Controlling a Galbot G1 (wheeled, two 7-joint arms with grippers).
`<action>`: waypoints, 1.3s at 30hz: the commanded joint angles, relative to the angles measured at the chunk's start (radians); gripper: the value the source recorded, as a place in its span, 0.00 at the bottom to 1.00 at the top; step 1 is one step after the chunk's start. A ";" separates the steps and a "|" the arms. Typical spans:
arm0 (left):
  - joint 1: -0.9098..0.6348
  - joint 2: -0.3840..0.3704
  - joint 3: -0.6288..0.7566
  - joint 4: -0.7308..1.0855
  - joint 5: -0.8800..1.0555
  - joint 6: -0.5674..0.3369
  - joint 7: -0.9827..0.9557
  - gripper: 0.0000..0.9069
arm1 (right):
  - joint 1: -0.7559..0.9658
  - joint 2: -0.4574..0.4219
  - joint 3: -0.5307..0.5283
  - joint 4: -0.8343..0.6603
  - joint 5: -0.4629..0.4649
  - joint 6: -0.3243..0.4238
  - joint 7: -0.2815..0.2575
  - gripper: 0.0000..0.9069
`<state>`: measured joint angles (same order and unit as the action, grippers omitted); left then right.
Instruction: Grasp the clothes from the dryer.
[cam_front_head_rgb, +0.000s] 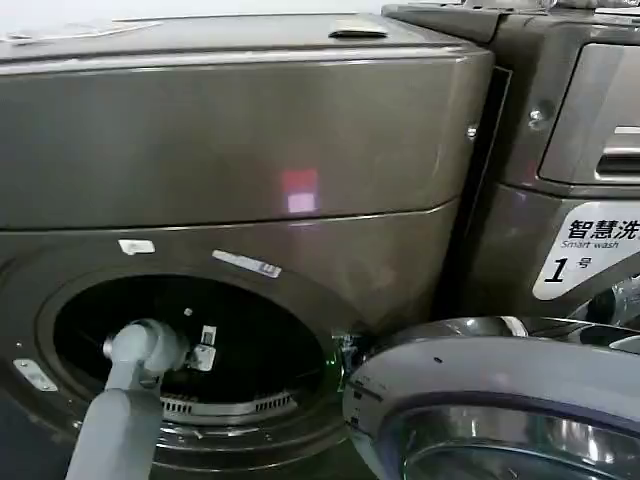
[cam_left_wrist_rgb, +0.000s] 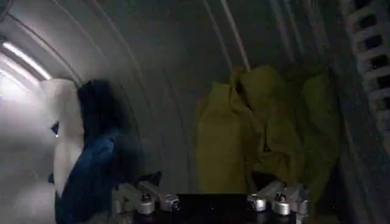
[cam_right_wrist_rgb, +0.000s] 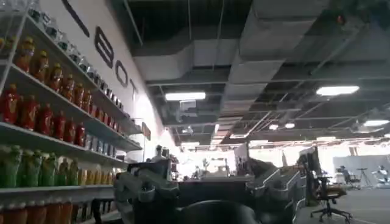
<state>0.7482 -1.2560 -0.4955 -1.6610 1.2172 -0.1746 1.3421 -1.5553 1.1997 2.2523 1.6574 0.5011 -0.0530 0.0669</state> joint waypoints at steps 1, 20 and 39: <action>-0.033 0.002 0.032 0.100 -0.035 0.003 0.007 1.00 | 0.002 0.001 -0.003 0.002 -0.002 0.001 0.000 1.00; -0.050 0.016 0.052 0.219 -0.154 0.071 0.006 1.00 | 0.004 0.011 -0.013 0.007 -0.001 0.005 -0.004 1.00; -0.078 0.040 0.087 0.313 -0.318 0.085 0.006 0.00 | 0.024 0.035 -0.030 0.018 -0.011 0.008 -0.003 1.00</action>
<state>0.6723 -1.2192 -0.4167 -1.3959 0.9651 -0.0982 1.3446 -1.5348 1.2326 2.2250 1.6724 0.4918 -0.0451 0.0637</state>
